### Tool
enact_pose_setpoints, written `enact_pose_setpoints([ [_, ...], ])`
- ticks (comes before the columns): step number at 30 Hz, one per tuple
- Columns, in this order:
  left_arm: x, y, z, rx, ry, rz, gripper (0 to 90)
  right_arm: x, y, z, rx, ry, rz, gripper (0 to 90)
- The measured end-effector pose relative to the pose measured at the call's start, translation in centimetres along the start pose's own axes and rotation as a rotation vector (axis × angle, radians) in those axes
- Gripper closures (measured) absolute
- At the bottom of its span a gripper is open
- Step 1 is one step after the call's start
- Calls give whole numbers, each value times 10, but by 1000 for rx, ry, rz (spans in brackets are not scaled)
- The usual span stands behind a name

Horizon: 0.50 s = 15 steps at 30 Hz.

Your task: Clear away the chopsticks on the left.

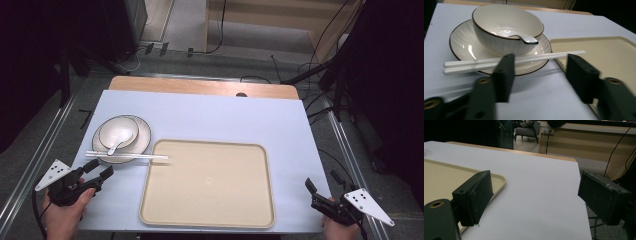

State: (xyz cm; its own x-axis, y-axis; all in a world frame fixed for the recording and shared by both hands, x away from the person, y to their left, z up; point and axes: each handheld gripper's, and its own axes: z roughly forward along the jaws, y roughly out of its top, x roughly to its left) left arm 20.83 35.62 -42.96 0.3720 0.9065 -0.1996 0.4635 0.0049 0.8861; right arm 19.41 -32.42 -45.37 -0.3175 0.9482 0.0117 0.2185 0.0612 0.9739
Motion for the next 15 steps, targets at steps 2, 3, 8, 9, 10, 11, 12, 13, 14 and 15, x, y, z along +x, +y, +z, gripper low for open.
enact_pose_setpoints([
  [2, -2, -1, 2, 11, -10, 7, 581, 1, 0, 0, -2, 5, -11, 129],
  [3, -2, -1, 2, 11, -10, 7, 655, 1, 0, 0, -2, 5, -11, 129],
  [8, -9, -4, 11, 61, -47, 7, 886, 2, -2, 2, 6, 16, -7, 129],
  [9, -11, -4, 12, 65, -49, 8, 899, 2, -2, 3, 4, 16, -10, 129],
  [10, -13, -3, 13, 65, -58, 6, 900, 3, -2, 3, 7, 19, -12, 129],
  [11, -15, -2, 15, 66, -68, 8, 900, 3, -2, 3, 7, 19, -19, 129],
  [12, -17, -1, 17, 73, -65, 17, 900, 4, -2, 3, 6, 18, -27, 129],
  [13, -17, -1, 17, 73, -65, 17, 900, 5, -1, 3, 7, 17, -30, 129],
  [14, -19, 1, 18, 88, -66, 22, 900, 5, -1, 3, 7, 17, -30, 129],
  [15, -24, 4, 21, 86, -74, 33, 900, 5, -1, 2, 6, 13, -35, 129],
])
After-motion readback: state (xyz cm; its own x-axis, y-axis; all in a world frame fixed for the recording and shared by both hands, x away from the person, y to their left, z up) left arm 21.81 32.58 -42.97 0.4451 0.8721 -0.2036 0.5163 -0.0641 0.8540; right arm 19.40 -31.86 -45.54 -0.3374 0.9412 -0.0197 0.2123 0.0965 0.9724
